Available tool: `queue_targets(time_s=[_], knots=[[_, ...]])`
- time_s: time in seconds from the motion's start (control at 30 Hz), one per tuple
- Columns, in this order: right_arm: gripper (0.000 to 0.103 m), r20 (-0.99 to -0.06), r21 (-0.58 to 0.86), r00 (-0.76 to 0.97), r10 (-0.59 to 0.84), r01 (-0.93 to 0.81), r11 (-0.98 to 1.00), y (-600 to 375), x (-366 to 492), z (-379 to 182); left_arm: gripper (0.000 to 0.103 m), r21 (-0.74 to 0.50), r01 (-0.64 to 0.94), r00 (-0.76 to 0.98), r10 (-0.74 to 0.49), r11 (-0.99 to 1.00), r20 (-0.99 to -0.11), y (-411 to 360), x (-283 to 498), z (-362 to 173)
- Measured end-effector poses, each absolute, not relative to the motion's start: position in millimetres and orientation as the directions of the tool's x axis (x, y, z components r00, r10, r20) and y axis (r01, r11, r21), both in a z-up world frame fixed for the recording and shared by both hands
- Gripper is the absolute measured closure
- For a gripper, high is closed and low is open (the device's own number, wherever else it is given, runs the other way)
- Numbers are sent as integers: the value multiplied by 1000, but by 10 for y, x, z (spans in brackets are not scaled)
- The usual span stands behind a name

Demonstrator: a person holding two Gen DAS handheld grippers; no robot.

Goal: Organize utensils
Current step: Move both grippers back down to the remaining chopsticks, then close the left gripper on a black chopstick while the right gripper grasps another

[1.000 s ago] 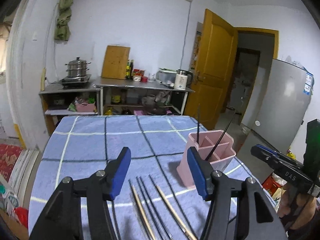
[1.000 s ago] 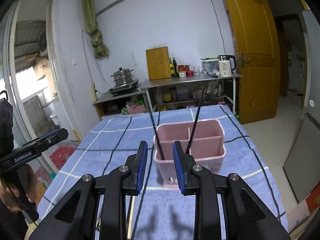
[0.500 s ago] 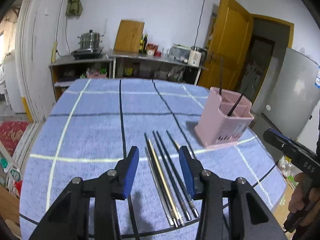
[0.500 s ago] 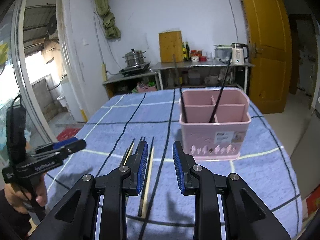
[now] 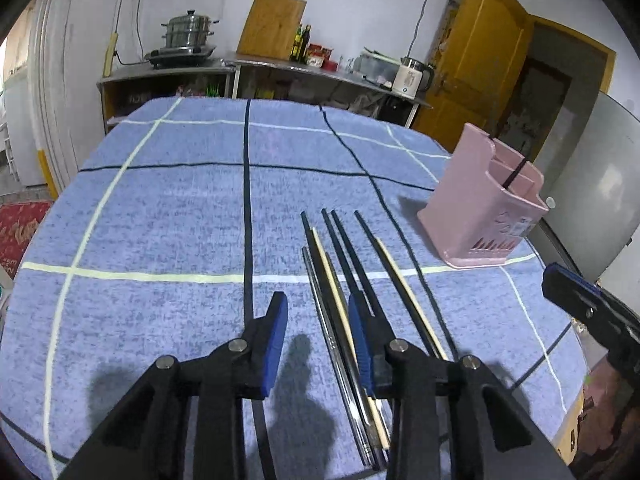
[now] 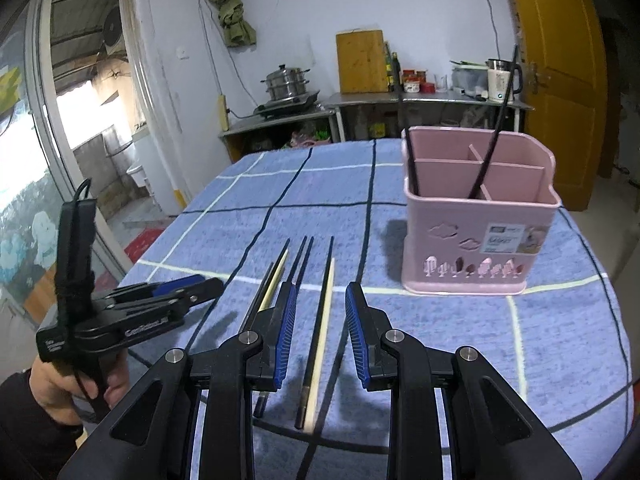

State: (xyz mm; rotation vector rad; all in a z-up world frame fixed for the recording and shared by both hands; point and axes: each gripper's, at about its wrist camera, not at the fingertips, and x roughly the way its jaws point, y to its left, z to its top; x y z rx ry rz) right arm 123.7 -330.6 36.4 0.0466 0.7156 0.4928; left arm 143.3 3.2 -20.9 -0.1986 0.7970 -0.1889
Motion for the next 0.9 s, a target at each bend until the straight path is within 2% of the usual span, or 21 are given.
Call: queue_targets(time_s=[0.4,0.67,0.8,0.9], knots=[[76,-657,215,604,451,-423,880,-3198,1393,154,73,-218,65,632,-209,974,-747,-67,1766,-552],[76,-664,218,595,452,-424,879,-3149,1440,127,77,-132,73,632,-148,989,-761,-143,1796,-534],[76,-667,217,592,452,-426,878,-3116,1440,133,91,-83,63,630,-104,995,-770,-167,1822,-523],[76,-673,218,583,455,-433,875,-3050,1485,115,94,-105,57,622,-118,993,-774,-63,1820,-519]])
